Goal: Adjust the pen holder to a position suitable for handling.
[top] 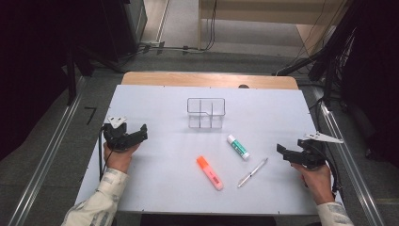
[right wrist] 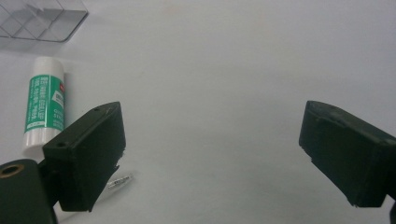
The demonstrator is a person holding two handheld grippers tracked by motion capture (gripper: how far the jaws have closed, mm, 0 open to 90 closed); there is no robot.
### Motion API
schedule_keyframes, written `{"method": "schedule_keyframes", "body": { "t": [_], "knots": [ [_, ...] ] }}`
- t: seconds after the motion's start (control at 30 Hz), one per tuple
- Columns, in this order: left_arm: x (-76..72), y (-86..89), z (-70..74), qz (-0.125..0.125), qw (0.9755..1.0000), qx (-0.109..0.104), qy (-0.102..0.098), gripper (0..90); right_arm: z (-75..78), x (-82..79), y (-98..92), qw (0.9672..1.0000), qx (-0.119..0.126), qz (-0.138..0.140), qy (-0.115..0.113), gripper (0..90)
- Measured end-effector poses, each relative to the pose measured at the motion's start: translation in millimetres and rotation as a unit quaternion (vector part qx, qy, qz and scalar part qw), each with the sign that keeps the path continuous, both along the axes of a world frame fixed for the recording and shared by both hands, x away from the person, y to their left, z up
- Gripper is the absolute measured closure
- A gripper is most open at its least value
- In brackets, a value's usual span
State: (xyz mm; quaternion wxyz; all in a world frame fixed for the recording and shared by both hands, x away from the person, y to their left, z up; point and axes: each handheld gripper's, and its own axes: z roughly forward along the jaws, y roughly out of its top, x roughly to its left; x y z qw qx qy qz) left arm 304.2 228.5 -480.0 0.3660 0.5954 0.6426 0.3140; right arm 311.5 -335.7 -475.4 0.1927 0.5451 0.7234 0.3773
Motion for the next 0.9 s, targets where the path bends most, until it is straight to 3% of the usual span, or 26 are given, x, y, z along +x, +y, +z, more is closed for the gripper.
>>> {"method": "schedule_keyframes", "body": {
  "t": [0.23, 0.9],
  "knots": [
    [-0.3, 2.6, 0.9, 0.003, 1.0, -0.003, -0.001, 9.8, 0.1, -3.8, 2.3, 0.9999, -0.001, -0.013, 0.001, 6.1],
    [-3.0, 8.0, -2.5, 0.002, 1.0, 0.001, 0.006, 9.9, -0.3, -18.0, 23.5, 0.9998, -0.02, 0.0, -0.009, 6.3]
  ]
}}
